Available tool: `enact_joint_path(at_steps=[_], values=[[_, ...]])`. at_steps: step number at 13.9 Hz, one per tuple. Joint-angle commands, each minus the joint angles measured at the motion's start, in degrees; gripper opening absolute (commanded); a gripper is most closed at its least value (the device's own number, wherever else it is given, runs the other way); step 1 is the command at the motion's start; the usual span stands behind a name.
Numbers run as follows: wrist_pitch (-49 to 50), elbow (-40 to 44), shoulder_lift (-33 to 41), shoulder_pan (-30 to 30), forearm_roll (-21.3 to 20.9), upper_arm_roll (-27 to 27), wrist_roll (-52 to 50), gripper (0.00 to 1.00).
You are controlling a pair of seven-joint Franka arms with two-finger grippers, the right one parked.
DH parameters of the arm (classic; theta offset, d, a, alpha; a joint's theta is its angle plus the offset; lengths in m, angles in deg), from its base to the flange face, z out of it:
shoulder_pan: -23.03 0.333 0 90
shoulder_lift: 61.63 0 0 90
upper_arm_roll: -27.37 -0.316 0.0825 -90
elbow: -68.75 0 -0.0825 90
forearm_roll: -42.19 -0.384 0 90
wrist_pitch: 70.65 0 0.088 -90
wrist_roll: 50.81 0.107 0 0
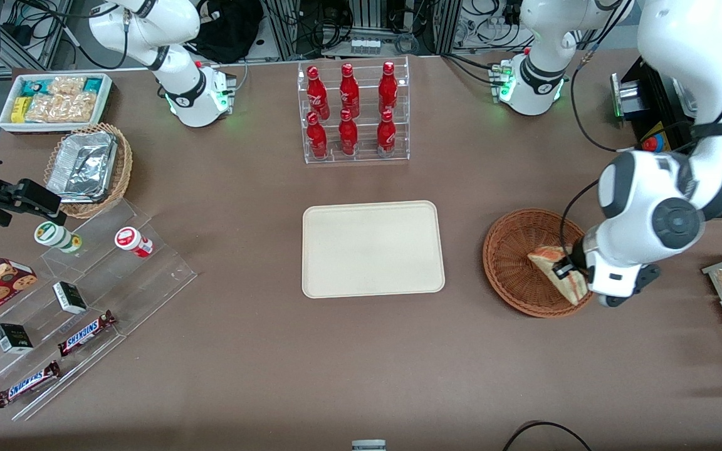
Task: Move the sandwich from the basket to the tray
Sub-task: 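Lower the left gripper and close it on the wrapped sandwich, then lift the sandwich and carry it with the left gripper to the beige tray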
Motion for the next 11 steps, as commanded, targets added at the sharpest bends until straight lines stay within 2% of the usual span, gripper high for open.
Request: enact_joint_path(at_steps=[1,3,7,8,10,11], values=[[8.7,8.6,-0.5,-3.3,-0.6,0.2,0.9,0.09],[12.1,11.3,-0.5,-7.2,-0.4,0.3,1.0,0.09],[12.2,12.2,-1.1,-17.7,0.1,0.3,-0.5,0.09],[11.7,12.0,-1.5,-18.9,0.4,0.3,-0.1,0.09],[9.6,12.5,-4.7,-20.2,4.1,3.0,-0.9,0.09],[7.1,12.5,-6.0,-21.7,4.0,3.3,-1.0,0.10]])
